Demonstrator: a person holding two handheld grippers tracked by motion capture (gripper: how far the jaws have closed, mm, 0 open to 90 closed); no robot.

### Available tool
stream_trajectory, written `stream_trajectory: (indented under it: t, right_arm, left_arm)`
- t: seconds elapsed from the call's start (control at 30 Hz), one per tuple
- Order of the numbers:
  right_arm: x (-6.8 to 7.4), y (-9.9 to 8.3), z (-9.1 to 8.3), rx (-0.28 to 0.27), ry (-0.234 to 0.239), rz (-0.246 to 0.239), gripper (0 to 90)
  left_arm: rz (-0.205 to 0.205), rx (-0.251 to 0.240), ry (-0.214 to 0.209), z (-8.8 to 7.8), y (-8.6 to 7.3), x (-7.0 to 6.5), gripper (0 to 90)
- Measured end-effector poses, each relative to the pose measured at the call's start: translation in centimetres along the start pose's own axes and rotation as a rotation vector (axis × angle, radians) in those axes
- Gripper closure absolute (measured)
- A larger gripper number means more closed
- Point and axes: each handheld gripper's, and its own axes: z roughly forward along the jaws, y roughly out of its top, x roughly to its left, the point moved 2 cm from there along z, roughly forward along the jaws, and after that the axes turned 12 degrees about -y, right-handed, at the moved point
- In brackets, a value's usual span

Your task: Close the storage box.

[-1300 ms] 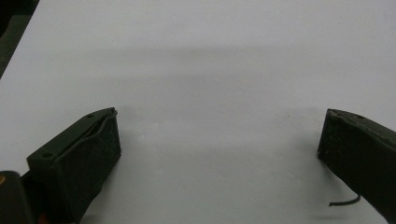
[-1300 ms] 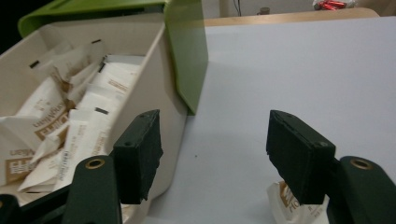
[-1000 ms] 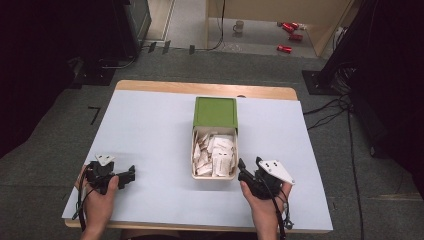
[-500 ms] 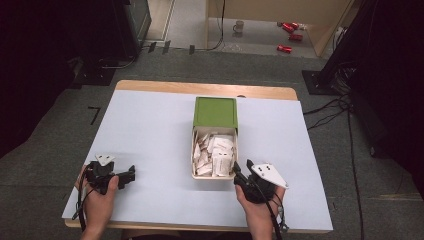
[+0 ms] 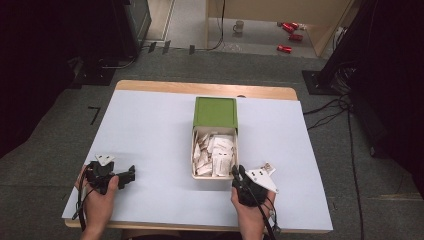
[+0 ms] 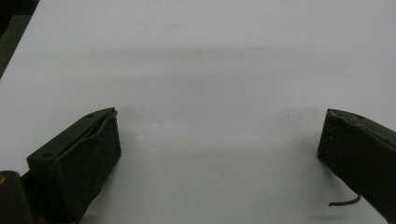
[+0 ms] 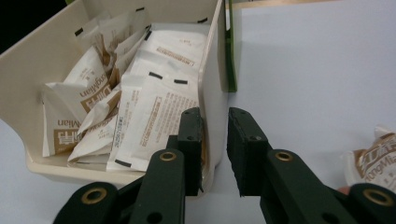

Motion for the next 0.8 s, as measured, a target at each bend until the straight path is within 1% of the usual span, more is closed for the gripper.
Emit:
stream_trajectory:
  t: [0.1, 0.13, 0.23, 0.27, 0.37, 0.5, 0.57, 0.6, 0.63, 0.67, 0.8]
  right_arm:
    - [0.1, -0.3, 0.2, 0.008, 0.010, 0.002, 80.2]
    - [0.1, -0.7, 0.5, 0.012, 0.006, 0.005, 80.5]
    - [0.1, -1.0, 0.7, 0.017, -0.003, 0.011, 80.6]
    - [0.2, -1.1, 0.8, 0.014, 0.004, 0.024, 81.5]
    - [0.2, -1.1, 0.9, 0.017, 0.009, 0.033, 82.7]
    - [0.2, -1.1, 0.9, 0.012, 0.003, 0.050, 85.0]
    - [0.4, -1.1, 0.8, 0.002, -0.014, 0.041, 85.9]
    - [0.6, -1.1, 0.7, -0.003, -0.035, 0.030, 86.7]
    - [0.6, -1.1, 0.7, -0.003, -0.035, 0.030, 86.7]
    - [0.8, -1.0, 0.7, -0.001, -0.050, 0.020, 87.4]
    - [0.9, -0.9, 0.6, 0.007, -0.063, 0.011, 88.1]
  left_arm:
    - [0.000, 0.000, 0.000, 0.0, 0.0, 0.0, 0.0]
    - [0.000, 0.000, 0.000, 0.0, 0.0, 0.0, 0.0]
    - [0.000, 0.000, 0.000, 0.0, 0.0, 0.0, 0.0]
    - [0.000, 0.000, 0.000, 0.0, 0.0, 0.0, 0.0]
    - [0.000, 0.000, 0.000, 0.0, 0.0, 0.0, 0.0]
    - [0.000, 0.000, 0.000, 0.0, 0.0, 0.0, 0.0]
    - [0.000, 0.000, 0.000, 0.0, 0.0, 0.0, 0.0]
    - [0.000, 0.000, 0.000, 0.0, 0.0, 0.0, 0.0]
    - [0.000, 0.000, 0.000, 0.0, 0.0, 0.0, 0.0]
    - [0.000, 0.000, 0.000, 0.0, 0.0, 0.0, 0.0]
    - [0.000, 0.000, 0.000, 0.0, 0.0, 0.0, 0.0]
